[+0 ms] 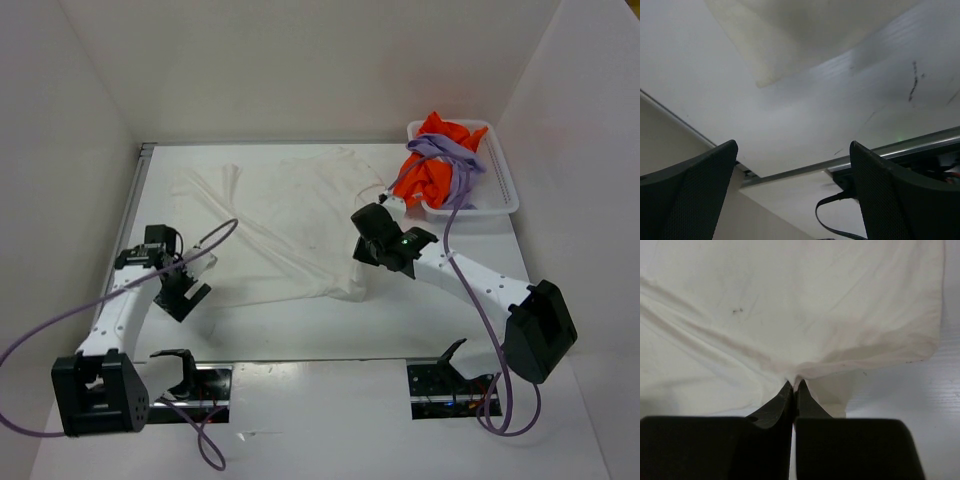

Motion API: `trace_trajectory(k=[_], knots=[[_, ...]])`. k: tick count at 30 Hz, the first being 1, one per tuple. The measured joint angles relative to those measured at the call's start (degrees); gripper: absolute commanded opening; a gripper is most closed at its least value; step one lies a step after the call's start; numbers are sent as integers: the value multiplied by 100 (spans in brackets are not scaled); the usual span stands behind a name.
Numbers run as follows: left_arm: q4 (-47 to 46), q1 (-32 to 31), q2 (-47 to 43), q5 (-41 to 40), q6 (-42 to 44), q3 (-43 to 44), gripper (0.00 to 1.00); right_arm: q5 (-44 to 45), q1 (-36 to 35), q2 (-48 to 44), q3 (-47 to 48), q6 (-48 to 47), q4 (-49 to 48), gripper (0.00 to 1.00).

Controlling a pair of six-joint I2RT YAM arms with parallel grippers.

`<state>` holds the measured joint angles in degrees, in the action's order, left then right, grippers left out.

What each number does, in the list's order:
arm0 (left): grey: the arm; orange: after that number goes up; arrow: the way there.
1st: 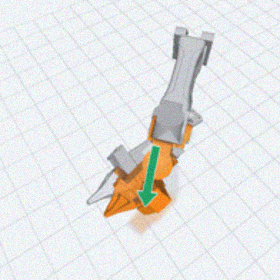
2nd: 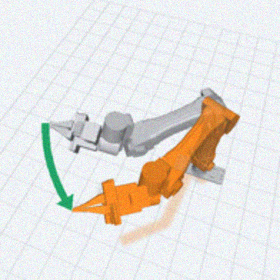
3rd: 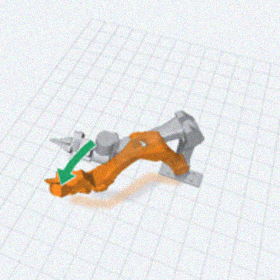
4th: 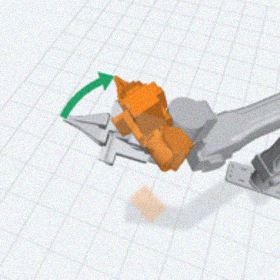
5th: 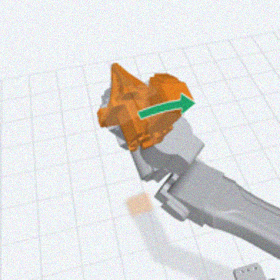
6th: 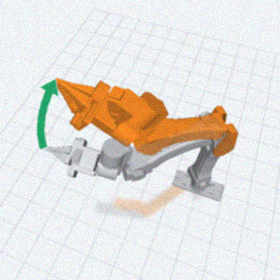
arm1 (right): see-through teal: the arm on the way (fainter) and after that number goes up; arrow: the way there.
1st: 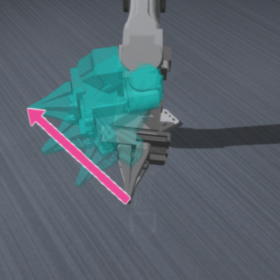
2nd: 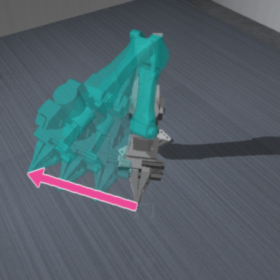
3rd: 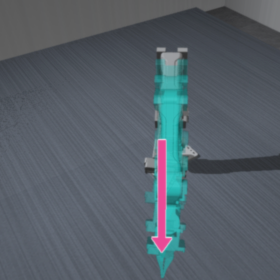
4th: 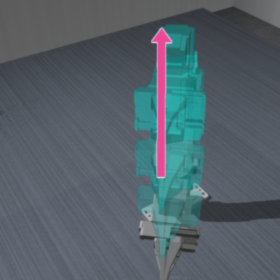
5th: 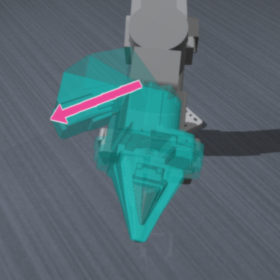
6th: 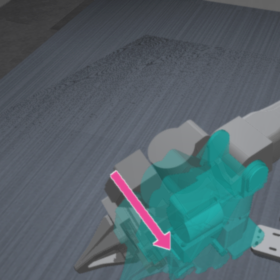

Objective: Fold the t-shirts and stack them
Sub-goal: Grap the side of the flattened tshirt closest away from the robot with both arms

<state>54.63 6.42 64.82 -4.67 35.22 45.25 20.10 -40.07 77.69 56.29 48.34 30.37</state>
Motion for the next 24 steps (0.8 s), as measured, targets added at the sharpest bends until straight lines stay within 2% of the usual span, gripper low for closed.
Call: trace_trajectory(k=[2,5,8,12,16,18,21,22,24], knots=[[-66,-4,-378,-243,332,-291,99,4,0,0,-17,0,-46,0],[-586,-48,-350,-590,671,-575,99,24,0,0,-17,0,-98,0],[-1117,-57,326,-761,723,-636,99,61,0,2,-17,0,-125,0],[-1510,-61,1241,-610,660,-457,99,118,0,2,-17,0,-133,0],[-1790,-68,1714,-514,688,-369,98,179,31,2,-17,7,-131,0],[-1788,-72,1762,-514,691,-343,84,195,48,2,-17,20,-129,0],[-1735,-72,1969,-487,621,-225,50,219,101,2,-17,55,-125,0],[-1727,-74,2092,-472,616,-157,32,223,127,2,-17,66,-122,0],[-1714,-79,2280,-474,496,-17,14,225,175,2,-17,94,-116,0]])
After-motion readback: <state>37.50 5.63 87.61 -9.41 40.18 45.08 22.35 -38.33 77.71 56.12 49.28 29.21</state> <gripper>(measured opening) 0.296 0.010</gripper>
